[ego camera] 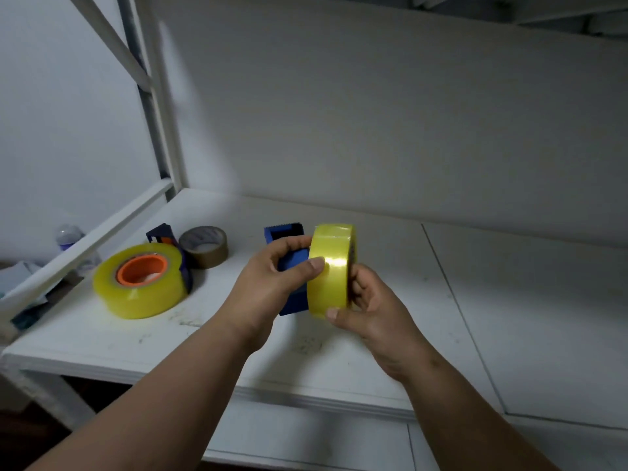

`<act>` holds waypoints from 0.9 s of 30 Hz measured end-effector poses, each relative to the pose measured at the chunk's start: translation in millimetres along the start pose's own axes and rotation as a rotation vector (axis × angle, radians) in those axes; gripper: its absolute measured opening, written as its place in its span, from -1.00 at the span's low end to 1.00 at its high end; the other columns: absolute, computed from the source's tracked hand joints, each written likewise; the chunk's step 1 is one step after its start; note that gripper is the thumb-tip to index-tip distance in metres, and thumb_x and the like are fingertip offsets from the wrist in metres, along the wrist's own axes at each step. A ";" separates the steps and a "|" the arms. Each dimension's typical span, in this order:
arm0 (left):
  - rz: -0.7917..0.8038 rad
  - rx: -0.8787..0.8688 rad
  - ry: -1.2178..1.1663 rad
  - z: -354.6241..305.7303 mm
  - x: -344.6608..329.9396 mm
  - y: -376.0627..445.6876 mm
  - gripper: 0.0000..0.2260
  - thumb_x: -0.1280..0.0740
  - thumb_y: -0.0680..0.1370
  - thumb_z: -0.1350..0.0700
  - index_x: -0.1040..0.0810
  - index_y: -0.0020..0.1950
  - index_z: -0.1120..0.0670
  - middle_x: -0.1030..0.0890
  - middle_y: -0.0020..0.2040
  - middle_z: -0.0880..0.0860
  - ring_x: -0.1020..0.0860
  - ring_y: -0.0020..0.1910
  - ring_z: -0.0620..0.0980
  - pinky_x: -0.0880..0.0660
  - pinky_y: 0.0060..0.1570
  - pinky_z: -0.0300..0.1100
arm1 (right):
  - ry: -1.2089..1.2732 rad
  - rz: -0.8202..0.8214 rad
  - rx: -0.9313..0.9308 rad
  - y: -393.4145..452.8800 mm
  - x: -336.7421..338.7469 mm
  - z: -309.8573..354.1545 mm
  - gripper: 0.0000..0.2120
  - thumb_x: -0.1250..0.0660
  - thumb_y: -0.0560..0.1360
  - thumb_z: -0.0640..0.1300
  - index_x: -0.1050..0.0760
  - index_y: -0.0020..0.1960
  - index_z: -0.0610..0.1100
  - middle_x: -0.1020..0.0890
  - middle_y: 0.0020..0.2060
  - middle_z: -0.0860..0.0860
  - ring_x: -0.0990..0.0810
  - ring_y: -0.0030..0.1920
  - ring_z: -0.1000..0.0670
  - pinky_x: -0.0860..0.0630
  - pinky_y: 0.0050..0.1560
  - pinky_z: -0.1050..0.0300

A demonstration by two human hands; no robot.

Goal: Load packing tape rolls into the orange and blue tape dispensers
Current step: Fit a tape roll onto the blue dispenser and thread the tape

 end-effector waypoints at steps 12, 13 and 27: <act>0.048 0.034 -0.096 3.0 59.8 21.4 -0.69 -0.38 0.54 0.20 -0.58 0.22 -0.12 -0.59 0.24 0.00 -0.57 0.27 0.10 -0.47 0.34 0.17 | -0.243 -0.071 0.023 20.9 -57.2 -1.1 -0.60 -0.43 0.33 -0.16 -0.50 0.14 0.05 -0.64 0.04 0.08 -0.61 0.06 0.12 -0.55 0.02 0.17; 0.054 0.040 -0.106 2.7 67.4 24.1 -0.69 -0.37 0.54 0.20 -0.59 0.22 -0.12 -0.59 0.24 0.00 -0.57 0.27 0.10 -0.48 0.33 0.16 | -0.262 -0.085 0.019 22.5 -65.8 -1.2 -0.59 -0.43 0.34 -0.15 -0.49 0.16 0.03 -0.64 0.05 0.08 -0.60 0.06 0.12 -0.55 0.04 0.17; 0.123 0.133 -0.168 6.2 141.8 36.9 -0.93 -0.44 0.41 0.09 -0.72 -0.16 -0.01 -0.70 -0.05 0.02 -0.62 0.04 0.07 -0.55 0.07 -0.01 | -0.504 -0.265 0.051 30.8 -145.1 -12.6 -0.63 -0.39 0.33 -0.03 -0.43 0.10 0.18 -0.61 0.00 0.13 -0.56 -0.01 0.18 -0.54 -0.03 0.22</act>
Point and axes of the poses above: each hand's wrist, its own y-axis towards the middle knuckle, its own x-axis out of the back of the hand, z = x × y, the point moved 3 cm from there along y, towards the middle knuckle
